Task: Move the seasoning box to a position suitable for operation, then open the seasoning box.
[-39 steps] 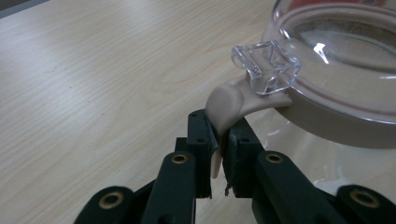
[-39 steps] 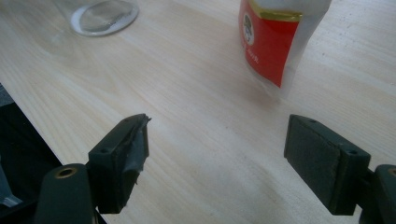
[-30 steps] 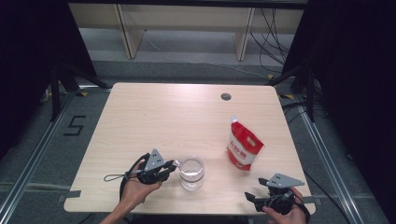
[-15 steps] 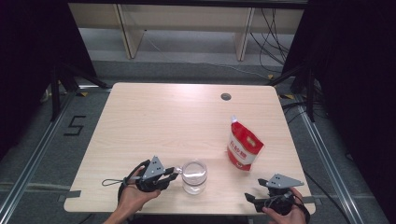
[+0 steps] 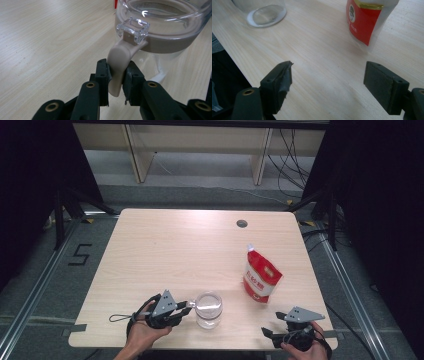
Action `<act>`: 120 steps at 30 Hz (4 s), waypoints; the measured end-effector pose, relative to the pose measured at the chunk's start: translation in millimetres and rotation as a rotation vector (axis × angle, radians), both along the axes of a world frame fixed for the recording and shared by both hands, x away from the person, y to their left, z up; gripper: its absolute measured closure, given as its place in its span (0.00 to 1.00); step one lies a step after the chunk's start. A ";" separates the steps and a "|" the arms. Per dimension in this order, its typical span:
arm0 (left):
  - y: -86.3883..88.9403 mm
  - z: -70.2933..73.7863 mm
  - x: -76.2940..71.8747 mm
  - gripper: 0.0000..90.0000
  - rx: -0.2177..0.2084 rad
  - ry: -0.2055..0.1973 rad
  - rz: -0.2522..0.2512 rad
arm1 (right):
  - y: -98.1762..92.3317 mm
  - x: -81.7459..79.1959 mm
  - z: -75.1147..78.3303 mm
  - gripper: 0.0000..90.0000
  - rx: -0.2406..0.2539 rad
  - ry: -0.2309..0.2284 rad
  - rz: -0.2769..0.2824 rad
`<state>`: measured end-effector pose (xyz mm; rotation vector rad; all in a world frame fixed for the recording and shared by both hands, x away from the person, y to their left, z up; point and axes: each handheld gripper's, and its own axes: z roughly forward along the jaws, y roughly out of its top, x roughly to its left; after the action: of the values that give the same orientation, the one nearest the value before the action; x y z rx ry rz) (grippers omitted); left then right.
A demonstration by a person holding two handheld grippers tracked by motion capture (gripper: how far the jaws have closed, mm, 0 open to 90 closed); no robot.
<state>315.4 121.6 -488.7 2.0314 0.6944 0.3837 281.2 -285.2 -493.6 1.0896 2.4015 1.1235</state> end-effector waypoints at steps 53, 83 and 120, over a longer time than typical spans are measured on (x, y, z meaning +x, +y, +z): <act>4.3 48.2 -7.4 0.99 -0.094 -0.073 -0.047 | 15.0 -6.6 0.0 0.27 0.042 0.002 0.040; -0.7 41.2 -4.4 0.99 -0.097 -0.070 -0.047 | 27.1 -8.5 11.1 0.54 0.105 -0.072 0.129; 0.3 38.6 -6.6 0.99 -0.101 -0.094 -0.032 | 73.3 4.9 25.9 0.87 0.143 -0.223 0.236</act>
<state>308.9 122.0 -450.1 1.9137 0.6112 0.4144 286.1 -211.9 -467.7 0.6872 2.3444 1.4297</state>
